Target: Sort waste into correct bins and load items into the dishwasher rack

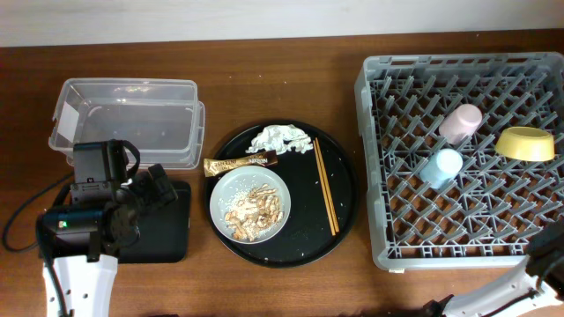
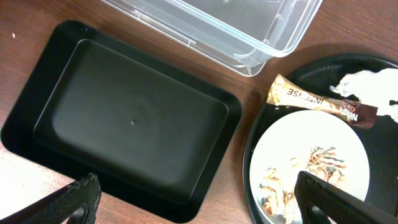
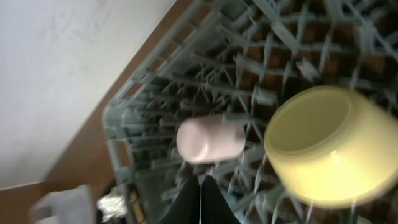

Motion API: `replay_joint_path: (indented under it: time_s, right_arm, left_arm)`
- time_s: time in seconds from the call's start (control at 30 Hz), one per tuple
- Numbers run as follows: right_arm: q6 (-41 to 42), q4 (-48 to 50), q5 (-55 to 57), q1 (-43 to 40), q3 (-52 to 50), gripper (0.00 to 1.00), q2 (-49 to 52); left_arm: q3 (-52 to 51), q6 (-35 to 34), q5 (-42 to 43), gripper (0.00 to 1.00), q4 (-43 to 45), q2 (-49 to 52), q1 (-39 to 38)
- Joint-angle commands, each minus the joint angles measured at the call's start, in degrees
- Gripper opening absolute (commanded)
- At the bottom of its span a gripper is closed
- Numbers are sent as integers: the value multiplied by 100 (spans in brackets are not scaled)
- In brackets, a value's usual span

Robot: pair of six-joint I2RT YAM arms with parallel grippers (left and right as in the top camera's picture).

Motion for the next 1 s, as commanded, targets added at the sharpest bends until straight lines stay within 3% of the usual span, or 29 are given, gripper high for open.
replay_joint_path:
  time_s: [0.0,0.1,0.27,0.7,0.8,0.97]
  right_arm:
    - [802,448,1982,715,46,4,133]
    - [1355,605,4000,1274,46,4,203]
    - [1388,457,4806,1353,35,4,610]
    - [1390,404,4887,1329,-365,4,782]
    - [2105,-140,5582,1316,-358,4,684]
    - [2610,-597,5331,1233,-358,4,-396]
  left_arm:
    - [61,-96,-24,99,11,-17,9]
    - [61,-96,-26,99,11,-20,9]
    - [61,-96,-24,99,11,-20,9]
    - [61,-96,-26,99,11,-17,9]
    - [61,-96,-26,99,11,-20,9]
    - [61,-96,-26,99,11,-17,9]
